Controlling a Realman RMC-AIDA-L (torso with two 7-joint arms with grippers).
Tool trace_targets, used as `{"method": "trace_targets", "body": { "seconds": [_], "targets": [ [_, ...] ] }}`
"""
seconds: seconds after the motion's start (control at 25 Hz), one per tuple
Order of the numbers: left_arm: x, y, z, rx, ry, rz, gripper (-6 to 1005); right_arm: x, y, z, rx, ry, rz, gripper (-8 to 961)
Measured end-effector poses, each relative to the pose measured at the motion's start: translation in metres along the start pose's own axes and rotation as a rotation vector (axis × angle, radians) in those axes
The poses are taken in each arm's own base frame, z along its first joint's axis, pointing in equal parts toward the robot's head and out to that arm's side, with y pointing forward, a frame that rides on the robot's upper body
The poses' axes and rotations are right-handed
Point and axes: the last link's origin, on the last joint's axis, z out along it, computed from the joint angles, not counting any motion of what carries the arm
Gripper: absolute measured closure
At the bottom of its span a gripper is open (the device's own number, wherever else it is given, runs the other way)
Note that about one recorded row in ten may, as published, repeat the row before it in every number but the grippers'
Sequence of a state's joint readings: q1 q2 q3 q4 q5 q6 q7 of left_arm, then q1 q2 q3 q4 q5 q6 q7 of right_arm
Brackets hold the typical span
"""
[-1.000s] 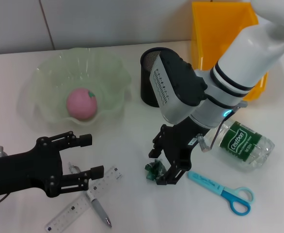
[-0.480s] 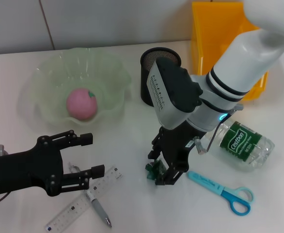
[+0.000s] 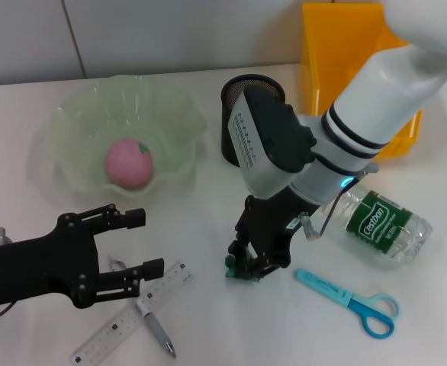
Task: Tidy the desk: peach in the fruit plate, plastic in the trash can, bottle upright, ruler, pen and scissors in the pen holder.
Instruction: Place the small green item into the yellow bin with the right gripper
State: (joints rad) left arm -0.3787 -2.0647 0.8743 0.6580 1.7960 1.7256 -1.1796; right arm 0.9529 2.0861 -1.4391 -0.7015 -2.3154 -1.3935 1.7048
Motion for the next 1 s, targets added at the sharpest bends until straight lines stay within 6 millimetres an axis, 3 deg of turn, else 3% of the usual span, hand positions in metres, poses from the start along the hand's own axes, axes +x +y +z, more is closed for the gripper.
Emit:
{"method": "trace_targets", "body": {
  "seconds": [0.2, 0.44, 0.84, 1.0],
  "targets": [
    [0.000, 0.000, 0.000, 0.001, 0.001, -0.001, 200, -0.003, -0.003, -0.017, 0.013, -0.061, 0.029, 611],
    [0.002, 0.000, 0.000, 0.001, 0.011, 0.003, 201, 0.001, -0.015, -0.066, 0.142, -0.193, 0.083, 663],
    [0.006, 0.000, 0.001, -0.015, 0.026, 0.013, 200, 0.038, -0.032, -0.149, 0.466, -0.503, 0.251, 702],
    [0.008, 0.001, 0.001, -0.022, 0.034, 0.015, 201, 0.052, -0.040, -0.162, 0.585, -0.576, 0.314, 699]
  ]
}}
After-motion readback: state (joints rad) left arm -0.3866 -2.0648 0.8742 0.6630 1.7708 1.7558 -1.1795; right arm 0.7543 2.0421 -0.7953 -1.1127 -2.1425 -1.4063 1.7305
